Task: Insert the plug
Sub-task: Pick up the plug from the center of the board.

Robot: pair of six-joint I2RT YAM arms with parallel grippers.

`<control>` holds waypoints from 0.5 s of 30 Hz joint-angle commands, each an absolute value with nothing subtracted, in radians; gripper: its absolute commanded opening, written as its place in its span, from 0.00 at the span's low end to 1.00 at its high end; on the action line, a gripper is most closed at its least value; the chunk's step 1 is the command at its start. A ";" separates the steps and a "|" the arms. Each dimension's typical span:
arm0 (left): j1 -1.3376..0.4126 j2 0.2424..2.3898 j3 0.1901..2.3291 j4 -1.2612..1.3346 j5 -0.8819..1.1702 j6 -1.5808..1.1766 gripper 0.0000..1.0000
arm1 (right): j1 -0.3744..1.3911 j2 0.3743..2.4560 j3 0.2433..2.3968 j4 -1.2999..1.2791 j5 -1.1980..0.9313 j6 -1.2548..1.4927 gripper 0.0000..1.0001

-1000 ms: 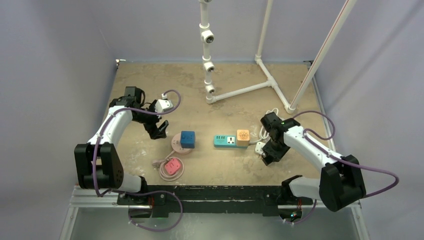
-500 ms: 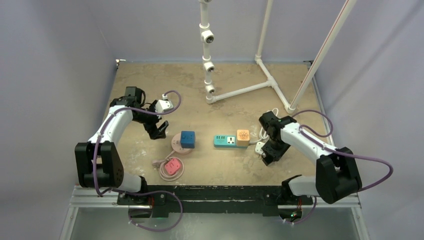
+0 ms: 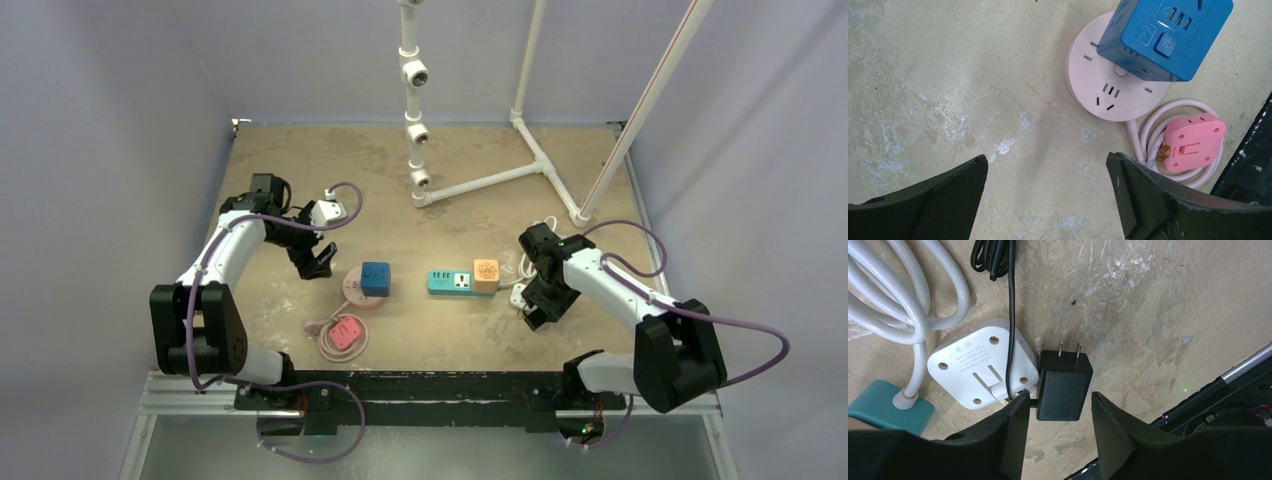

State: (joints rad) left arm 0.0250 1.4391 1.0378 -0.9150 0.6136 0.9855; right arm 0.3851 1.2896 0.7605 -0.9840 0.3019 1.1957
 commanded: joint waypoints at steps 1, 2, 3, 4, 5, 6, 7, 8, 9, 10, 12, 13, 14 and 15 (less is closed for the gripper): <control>0.026 1.430 1.062 -0.927 0.625 1.006 0.91 | 0.385 1.314 0.765 -0.983 0.343 1.196 0.50; 0.026 1.428 1.062 -0.926 0.623 1.006 0.91 | 0.386 1.316 0.765 -0.981 0.344 1.191 0.48; 0.027 1.427 1.062 -0.923 0.622 1.005 0.91 | 0.388 1.316 0.765 -0.980 0.345 1.187 0.46; 0.028 1.427 1.062 -0.921 0.621 1.005 0.91 | 0.391 1.317 0.765 -0.980 0.346 1.185 0.45; 0.028 1.427 1.062 -0.920 0.621 1.005 0.91 | 0.397 1.320 0.767 -0.980 0.349 1.184 0.45; 0.029 1.427 1.063 -0.918 0.622 1.003 0.91 | 0.403 1.328 0.768 -0.981 0.351 1.184 0.45; 0.029 1.427 1.066 -0.918 0.622 1.003 0.91 | 0.411 1.339 0.773 -0.982 0.354 1.185 0.45; 0.029 1.427 1.069 -0.918 0.623 1.002 0.91 | 0.419 1.354 0.778 -0.985 0.356 1.186 0.45; 0.029 1.427 1.074 -0.919 0.624 1.003 0.91 | 0.432 1.371 0.784 -0.988 0.361 1.187 0.46; 0.030 1.427 1.079 -0.920 0.624 1.004 0.91 | 0.448 1.390 0.790 -0.993 0.366 1.194 0.46; 0.031 1.427 1.090 -0.919 0.623 1.005 0.91 | 0.481 1.428 0.803 -1.007 0.375 1.215 0.46; 0.032 1.427 1.096 -0.919 0.623 1.006 0.91 | 0.497 1.442 0.807 -1.012 0.376 1.227 0.46; 0.033 1.427 1.099 -0.920 0.624 1.006 0.91 | 0.511 1.453 0.811 -1.015 0.375 1.237 0.46; 0.034 1.427 1.102 -0.921 0.624 1.007 0.91 | 0.528 1.459 0.814 -1.015 0.374 1.251 0.43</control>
